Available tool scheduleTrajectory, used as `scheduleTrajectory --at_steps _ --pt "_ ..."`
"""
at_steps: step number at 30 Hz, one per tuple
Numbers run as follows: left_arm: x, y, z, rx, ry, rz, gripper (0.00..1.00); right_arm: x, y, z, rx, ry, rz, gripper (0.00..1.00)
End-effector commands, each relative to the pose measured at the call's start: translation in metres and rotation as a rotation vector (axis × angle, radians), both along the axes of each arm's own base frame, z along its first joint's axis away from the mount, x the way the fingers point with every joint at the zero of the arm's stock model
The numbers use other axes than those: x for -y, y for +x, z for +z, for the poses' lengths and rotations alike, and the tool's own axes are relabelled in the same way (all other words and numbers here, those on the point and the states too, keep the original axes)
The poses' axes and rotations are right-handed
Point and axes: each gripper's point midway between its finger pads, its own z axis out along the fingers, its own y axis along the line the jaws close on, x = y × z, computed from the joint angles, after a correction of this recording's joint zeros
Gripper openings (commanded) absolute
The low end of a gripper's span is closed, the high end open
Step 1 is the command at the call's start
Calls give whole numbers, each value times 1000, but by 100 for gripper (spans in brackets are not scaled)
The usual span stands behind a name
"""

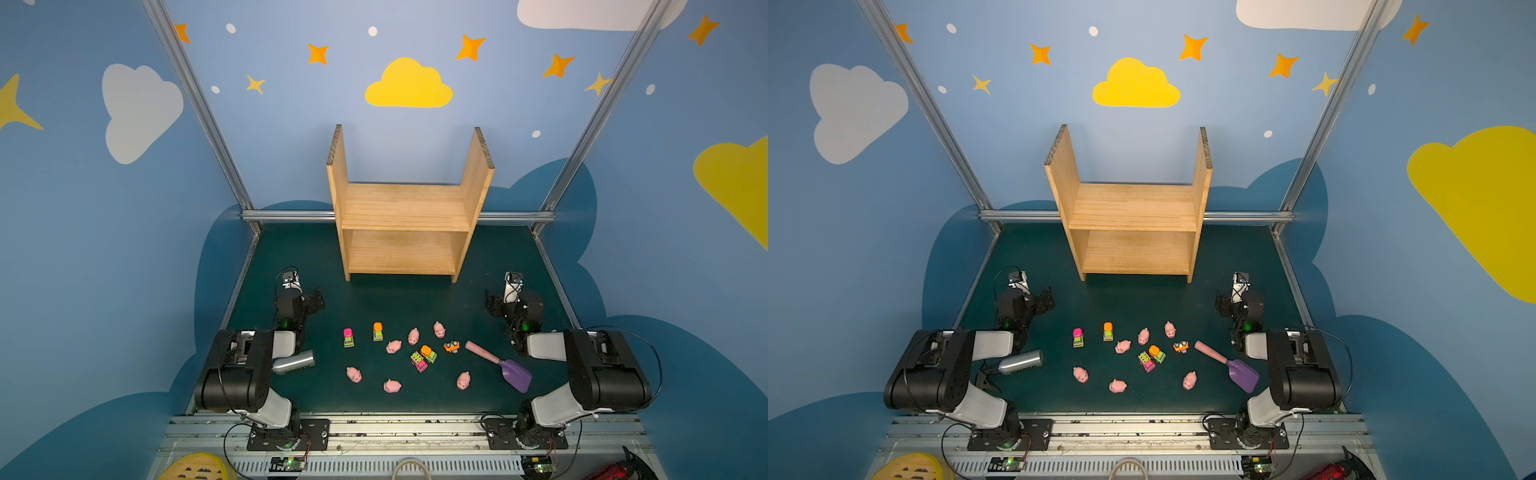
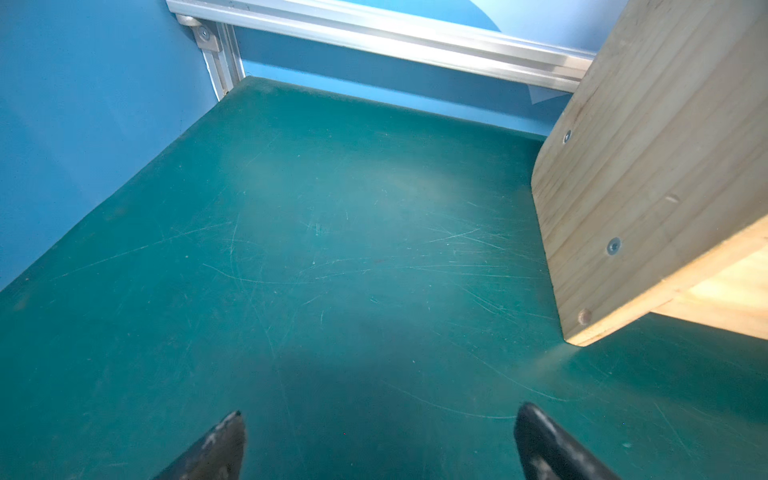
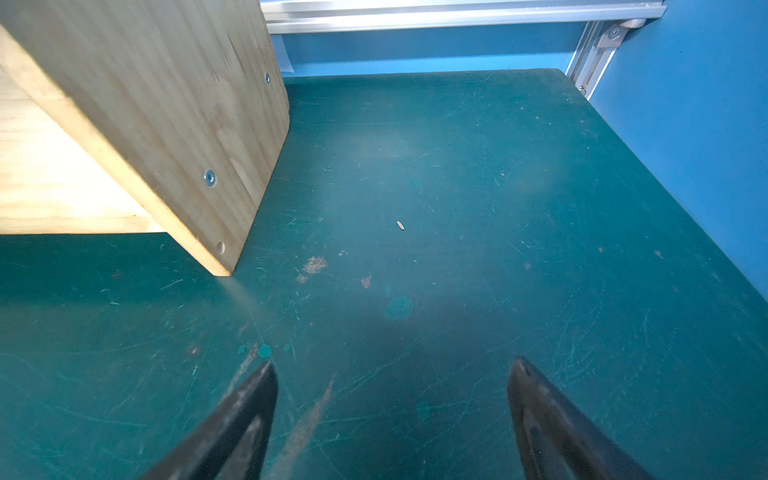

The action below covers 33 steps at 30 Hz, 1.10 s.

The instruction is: Place and organize the plastic toys onto the shelf

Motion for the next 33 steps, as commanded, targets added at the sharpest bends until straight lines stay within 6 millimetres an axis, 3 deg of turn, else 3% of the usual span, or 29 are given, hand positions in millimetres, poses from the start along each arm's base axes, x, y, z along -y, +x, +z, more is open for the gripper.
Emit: scheduleTrajectory --at_steps 1,9,16,21,27,33 --pt "0 1 3 4 -5 -8 100 -2 3 9 19 8 8 86" --pt "0 2 5 8 -3 -11 100 -2 3 10 25 0 6 84" --pt "-7 7 26 -93 -7 38 100 -6 8 38 -148 -13 -47 82" --pt "2 1 42 -102 15 63 100 -13 -3 62 -247 149 -164 86" --pt "33 -14 70 -58 -42 46 100 -53 -35 70 -368 225 -36 83" --pt "94 -57 83 -43 -114 -103 100 -97 -81 78 -389 184 75 74"
